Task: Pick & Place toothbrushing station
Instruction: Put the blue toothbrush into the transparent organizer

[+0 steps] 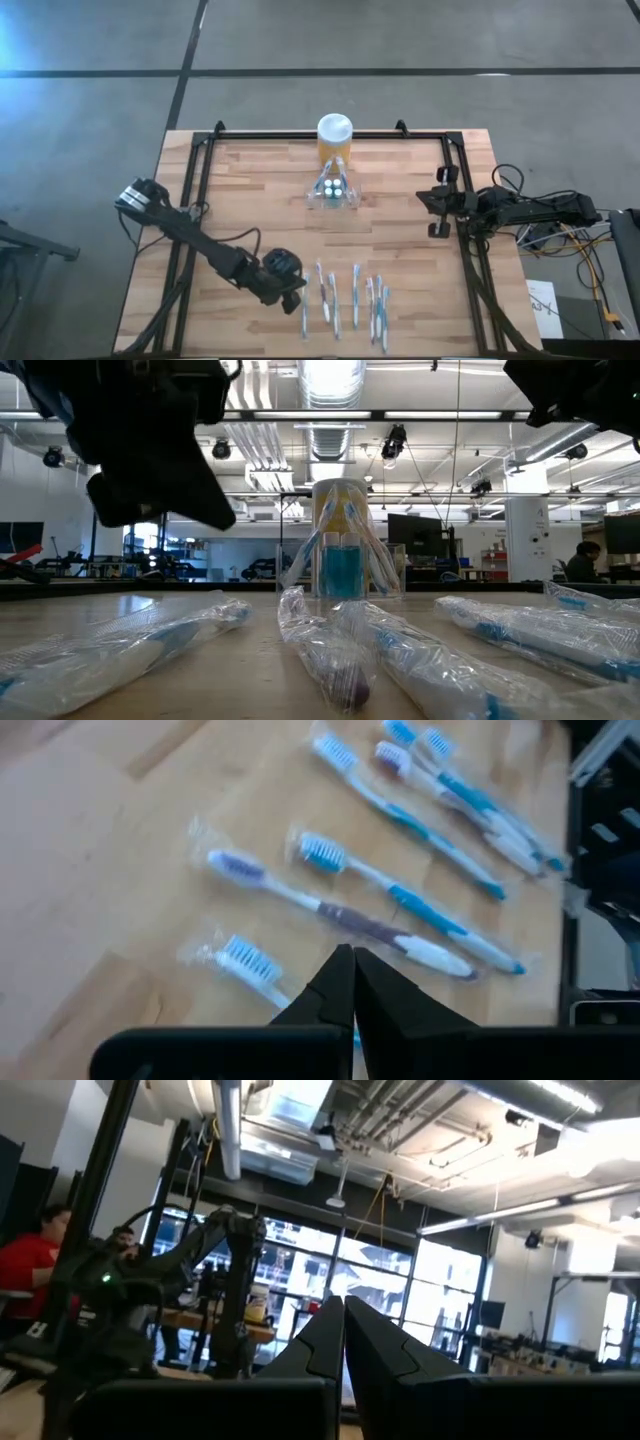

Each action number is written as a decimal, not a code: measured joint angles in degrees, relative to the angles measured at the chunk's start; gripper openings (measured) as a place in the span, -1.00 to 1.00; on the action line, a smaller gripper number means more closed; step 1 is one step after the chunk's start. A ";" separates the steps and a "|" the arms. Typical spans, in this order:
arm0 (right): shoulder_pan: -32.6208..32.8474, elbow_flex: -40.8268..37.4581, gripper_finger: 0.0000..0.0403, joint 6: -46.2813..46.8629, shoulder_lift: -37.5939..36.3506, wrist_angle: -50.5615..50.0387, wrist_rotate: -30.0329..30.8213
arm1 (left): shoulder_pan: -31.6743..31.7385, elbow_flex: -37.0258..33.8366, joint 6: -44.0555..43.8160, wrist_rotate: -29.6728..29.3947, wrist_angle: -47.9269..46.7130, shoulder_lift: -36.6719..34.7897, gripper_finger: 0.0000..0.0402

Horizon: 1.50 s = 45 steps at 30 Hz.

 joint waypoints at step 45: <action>0.00 0.00 -0.96 8.05 0.28 -5.41 -0.11 | 0.38 41.28 -20.59 7.73 -45.85 24.40 -0.33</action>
